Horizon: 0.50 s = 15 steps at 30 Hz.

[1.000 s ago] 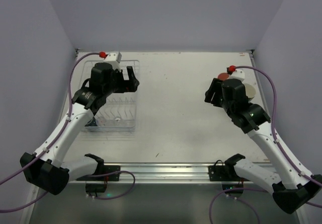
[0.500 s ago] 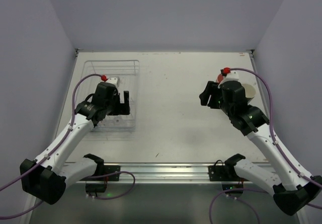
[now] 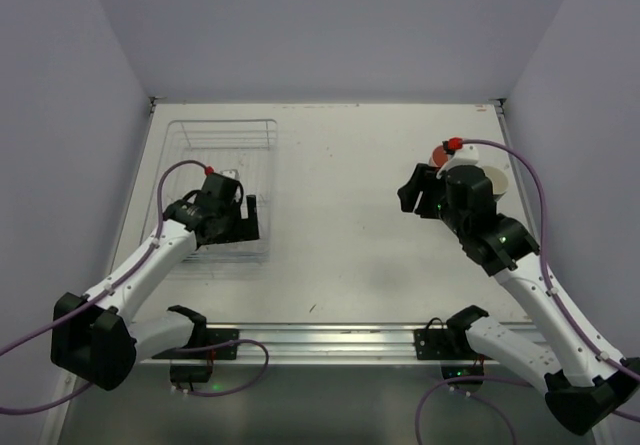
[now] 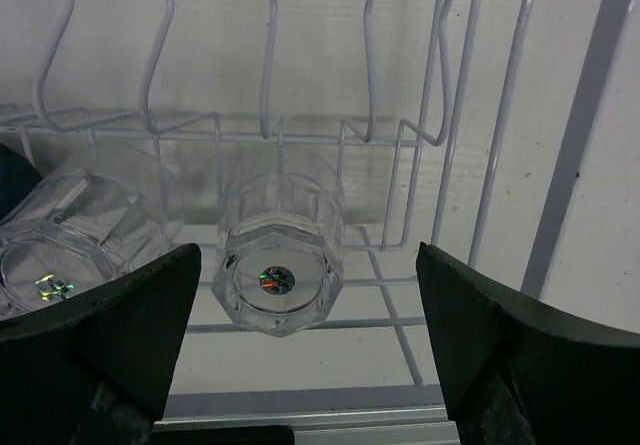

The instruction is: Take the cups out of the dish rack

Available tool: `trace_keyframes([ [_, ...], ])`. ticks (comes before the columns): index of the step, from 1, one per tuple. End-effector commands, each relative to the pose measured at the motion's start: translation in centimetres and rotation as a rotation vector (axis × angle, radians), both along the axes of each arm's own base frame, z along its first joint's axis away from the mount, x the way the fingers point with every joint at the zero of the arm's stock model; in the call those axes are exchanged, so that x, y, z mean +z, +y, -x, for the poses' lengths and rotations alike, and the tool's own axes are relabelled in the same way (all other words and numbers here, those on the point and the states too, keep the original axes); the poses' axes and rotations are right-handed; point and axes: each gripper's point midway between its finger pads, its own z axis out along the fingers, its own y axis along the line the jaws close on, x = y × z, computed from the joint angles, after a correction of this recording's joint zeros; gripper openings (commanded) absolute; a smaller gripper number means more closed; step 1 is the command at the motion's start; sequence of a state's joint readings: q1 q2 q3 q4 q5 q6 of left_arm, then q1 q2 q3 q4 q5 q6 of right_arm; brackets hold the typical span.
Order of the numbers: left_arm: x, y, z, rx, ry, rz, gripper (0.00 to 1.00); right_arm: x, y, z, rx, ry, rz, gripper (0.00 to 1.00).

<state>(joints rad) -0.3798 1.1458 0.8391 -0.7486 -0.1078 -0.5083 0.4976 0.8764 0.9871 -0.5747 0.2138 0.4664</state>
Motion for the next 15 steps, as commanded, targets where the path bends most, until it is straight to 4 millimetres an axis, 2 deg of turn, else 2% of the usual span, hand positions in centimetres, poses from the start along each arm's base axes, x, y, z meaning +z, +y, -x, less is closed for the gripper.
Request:
trace_keyframes([
  [1, -0.9, 0.3, 0.9, 0.048, 0.039, 0.009, 0.93, 0.5, 0.1, -0.2, 0.011, -0.031, -0.003, 0.63],
  [7, -1.8, 0.8, 1.3, 0.075, 0.096, -0.025, 0.92, 0.3, 0.3, -0.1, 0.016, -0.029, -0.006, 0.63],
  [11, -2.4, 0.2, 0.9, 0.065, 0.104, -0.006, 0.92, 0.0, 0.3, -0.1, 0.016, -0.028, -0.006, 0.63],
  [15, -2.8, 0.5, 0.8, 0.063, 0.114, -0.028, 0.86, -0.1, 0.0, 0.0, 0.008, -0.027, 0.005, 0.63],
])
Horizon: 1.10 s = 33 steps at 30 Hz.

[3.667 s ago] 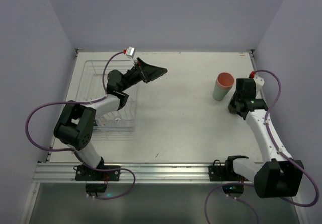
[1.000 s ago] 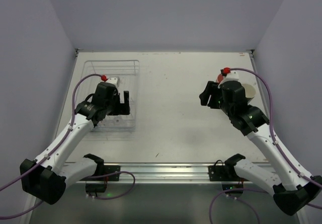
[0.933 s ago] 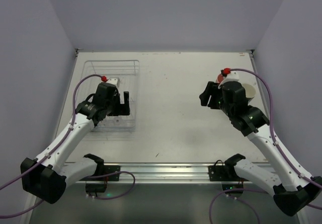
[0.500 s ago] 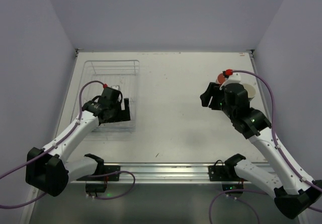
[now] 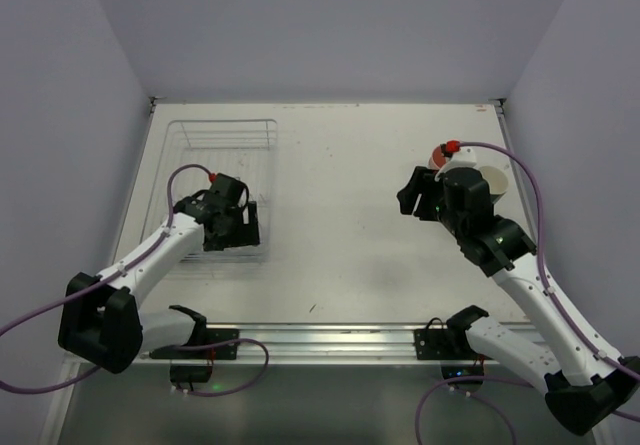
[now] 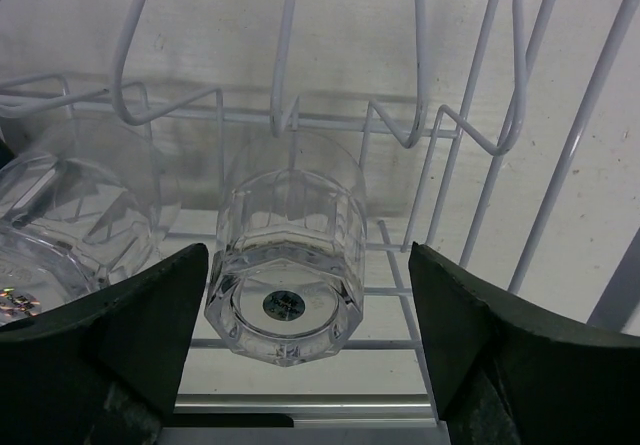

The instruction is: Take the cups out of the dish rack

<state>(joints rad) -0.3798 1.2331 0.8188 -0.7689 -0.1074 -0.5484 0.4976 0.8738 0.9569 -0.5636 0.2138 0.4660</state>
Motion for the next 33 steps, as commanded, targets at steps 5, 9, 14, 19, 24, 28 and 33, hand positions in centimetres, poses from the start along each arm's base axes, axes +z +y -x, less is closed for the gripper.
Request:
trace_keyframes([
  [5, 0.2, 0.2, -0.9, 0.026, -0.021, -0.01, 0.61, 0.7, -0.1, -0.1, 0.007, -0.04, 0.005, 0.63],
  [9, 0.4, 0.8, -0.7, 0.027, -0.01, -0.042, 0.23, 0.7, -0.1, -0.2, 0.005, -0.038, 0.006, 0.63],
  [14, 3.7, 1.4, -1.4, 0.062, -0.081, -0.061, 0.0, 1.1, 0.5, -0.4, 0.025, -0.039, -0.01, 0.63],
  [19, 10.0, 0.9, -2.8, 0.086, -0.238, -0.035, 0.0, 1.4, 2.0, -0.7, 0.074, -0.021, -0.042, 0.63],
  [24, 18.9, -3.8, -4.4, -0.003, -0.466, 0.177, 0.0, 2.2, 4.2, -1.2, 0.149, 0.007, -0.096, 0.63],
  [28, 24.1, -8.9, -5.5, -0.167, -0.638, 0.44, 0.0, 3.6, 6.4, -1.2, 0.229, 0.035, -0.17, 0.63],
  [33, 28.7, -14.6, -3.9, -0.423, -0.788, 0.788, 0.0, 5.4, 7.8, -1.2, 0.336, 0.056, -0.327, 0.63],
])
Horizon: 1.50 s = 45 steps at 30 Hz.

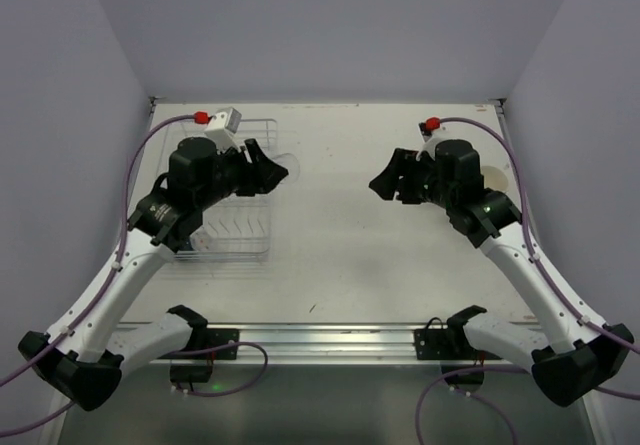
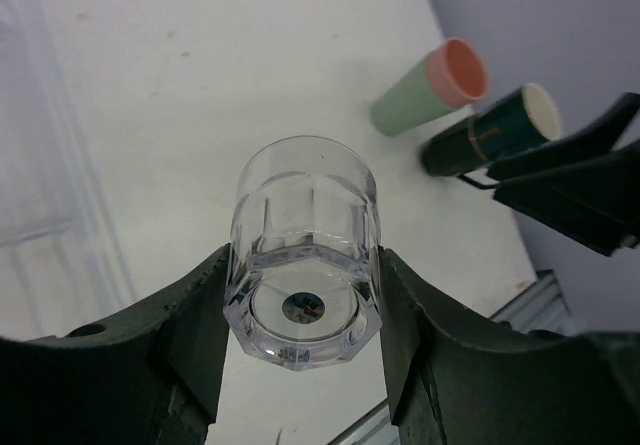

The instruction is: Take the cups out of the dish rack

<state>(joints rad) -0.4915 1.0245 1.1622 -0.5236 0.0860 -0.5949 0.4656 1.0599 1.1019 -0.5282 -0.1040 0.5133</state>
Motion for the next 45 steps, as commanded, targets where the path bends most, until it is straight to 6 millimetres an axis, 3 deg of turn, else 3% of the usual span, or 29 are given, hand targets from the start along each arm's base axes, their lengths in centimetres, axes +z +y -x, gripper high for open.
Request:
trace_keyframes([
  [1, 4.2, -5.4, 1.6, -0.293, -0.166, 0.259, 0.0, 4.0, 1.8, 0.3, 0.12, -0.021, -0.224, 0.63],
  [2, 4.3, -6.0, 2.0, -0.332, -0.17, 0.294, 0.0, 3.1, 2.0, 0.7, 0.151, 0.011, -0.269, 0.63],
  [3, 5.9, -7.0, 2.8, -0.404, -0.217, 0.37, 0.0, 4.5, 2.3, 0.9, 0.228, -0.024, -0.355, 0.63],
  [4, 5.9, -7.6, 3.1, -0.446, -0.22, 0.403, 0.0, 4.7, 2.6, 1.3, 0.249, -0.008, -0.406, 0.62],
  [5, 4.5, -8.0, 3.6, -0.478, -0.193, 0.431, 0.0, 3.9, 2.7, 1.5, 0.268, 0.01, -0.427, 0.62],
  [6, 5.9, -8.5, 4.6, -0.546, -0.223, 0.505, 0.0, 4.4, 3.0, 1.8, 0.309, -0.003, -0.448, 0.61],
  [7, 6.1, -8.7, 5.1, -0.579, -0.234, 0.54, 0.0, 4.5, 3.2, 1.9, 0.322, -0.001, -0.459, 0.61],
  [8, 4.8, -8.9, 5.6, -0.601, -0.208, 0.569, 0.0, 4.0, 3.3, 2.0, 0.328, 0.011, -0.468, 0.6],
  [9, 6.5, -8.8, 6.8, -0.658, -0.255, 0.639, 0.0, 4.3, 3.4, 1.9, 0.338, -0.004, -0.477, 0.6],
  [15, 6.1, -8.5, 9.0, -0.753, -0.239, 0.788, 0.0, 5.2, 4.6, 3.2, 0.473, -0.027, -0.569, 0.56],
  [23, 5.4, -8.4, 9.5, -0.788, -0.185, 0.905, 0.0, 6.0, 5.2, 4.2, 0.564, -0.026, -0.631, 0.48],
  [30, 5.1, -8.6, 9.3, -0.787, -0.176, 0.91, 0.0, 7.1, 5.5, 5.5, 0.607, -0.053, -0.64, 0.48],
  [45, 4.9, -9.3, 9.3, -0.801, -0.159, 0.936, 0.0, 7.9, 8.5, 6.5, 0.685, -0.026, -0.663, 0.48],
])
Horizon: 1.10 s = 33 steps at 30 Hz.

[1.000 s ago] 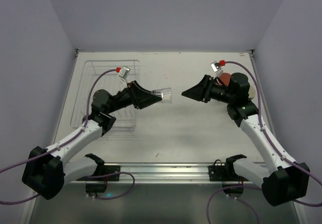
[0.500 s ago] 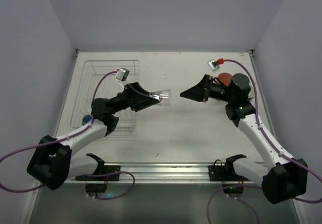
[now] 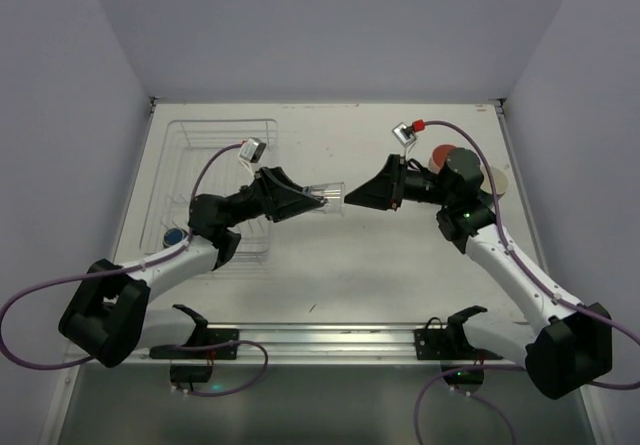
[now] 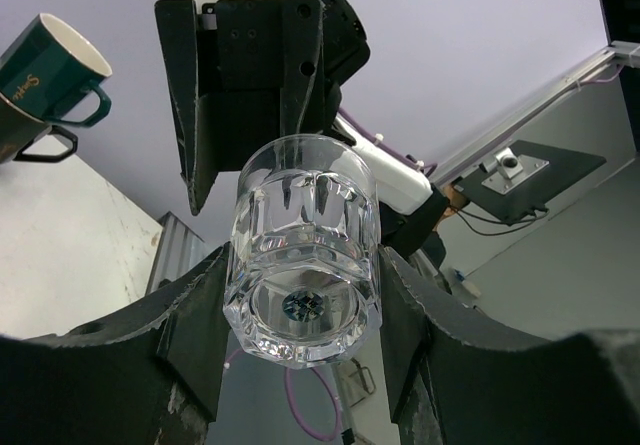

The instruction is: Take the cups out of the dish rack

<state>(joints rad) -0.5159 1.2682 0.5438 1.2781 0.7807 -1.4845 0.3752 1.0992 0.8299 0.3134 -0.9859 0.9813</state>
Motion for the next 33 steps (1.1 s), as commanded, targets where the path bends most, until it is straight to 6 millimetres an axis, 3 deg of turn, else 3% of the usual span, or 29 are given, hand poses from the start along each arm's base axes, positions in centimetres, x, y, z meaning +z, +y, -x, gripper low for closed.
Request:
trace_keyframes([
  [1, 2.2, 0.3, 1.4, -0.019, -0.104, 0.077, 0.0, 2.1, 0.8, 0.1, 0.017, -0.053, -0.033, 0.47],
  [6, 2.4, -0.1, 1.4, -0.031, -0.099, 0.093, 0.0, 2.4, 1.9, 0.2, 0.026, -0.058, -0.041, 0.38],
  [12, 2.4, -0.1, 1.6, -0.052, -0.087, 0.111, 0.0, 1.9, 2.1, -0.6, -0.019, -0.063, -0.018, 0.0],
  [14, 2.0, -0.2, 1.7, -0.06, -0.082, 0.101, 0.03, 1.7, 1.9, -0.7, -0.038, -0.071, -0.003, 0.0],
  [15, 1.8, -0.3, 1.7, -0.064, -0.079, 0.094, 0.66, 1.7, 1.8, -0.7, -0.046, -0.074, -0.001, 0.0],
  [16, 1.5, -0.3, 1.7, -0.066, -0.072, 0.088, 0.98, 1.7, 1.7, -0.9, -0.064, -0.076, 0.005, 0.0],
  [20, -0.4, 0.4, 1.6, -0.044, -0.04, 0.045, 1.0, 1.1, 0.7, -1.6, -0.146, -0.082, 0.093, 0.0],
  [23, -1.3, 1.9, 0.7, 0.019, -0.033, -0.007, 1.0, 0.2, -0.9, -2.8, -0.229, -0.055, 0.156, 0.0],
  [24, -1.8, 3.1, -0.6, 0.081, -0.027, -0.035, 1.0, -0.1, -1.9, -3.7, -0.278, -0.048, 0.178, 0.0],
  [25, -4.1, 3.5, -2.2, 0.132, 0.031, -0.136, 1.0, -1.6, -2.7, -3.8, -0.308, 0.004, 0.235, 0.0],
  [26, -4.1, 4.4, -2.6, 0.19, 0.018, -0.186, 1.0, -2.9, -4.2, -5.3, -0.407, -0.016, 0.321, 0.0],
  [27, -2.7, 5.3, -4.4, 0.28, -0.024, -0.241, 1.0, -3.1, -5.3, -6.3, -0.478, -0.018, 0.384, 0.0],
  [28, -7.3, 6.7, -6.8, 0.422, 0.057, -0.468, 1.0, -5.4, -6.7, -6.3, -0.528, 0.042, 0.494, 0.0],
  [29, -7.1, 8.0, -7.4, 0.509, 0.04, -0.554, 1.0, -6.2, -9.1, -7.9, -0.655, 0.025, 0.602, 0.0],
  [30, -5.3, 8.9, -8.1, 0.579, -0.004, -0.602, 1.0, -7.7, -10.3, -8.4, -0.701, 0.055, 0.678, 0.0],
  [31, -7.0, 10.7, -8.4, 0.657, 0.036, -0.721, 1.0, -9.2, -11.7, -8.3, -0.737, 0.094, 0.754, 0.0],
  [33, -7.8, 12.4, -8.4, 0.712, 0.055, -0.83, 1.0, -11.4, -14.2, -9.2, -0.814, 0.141, 0.851, 0.0],
])
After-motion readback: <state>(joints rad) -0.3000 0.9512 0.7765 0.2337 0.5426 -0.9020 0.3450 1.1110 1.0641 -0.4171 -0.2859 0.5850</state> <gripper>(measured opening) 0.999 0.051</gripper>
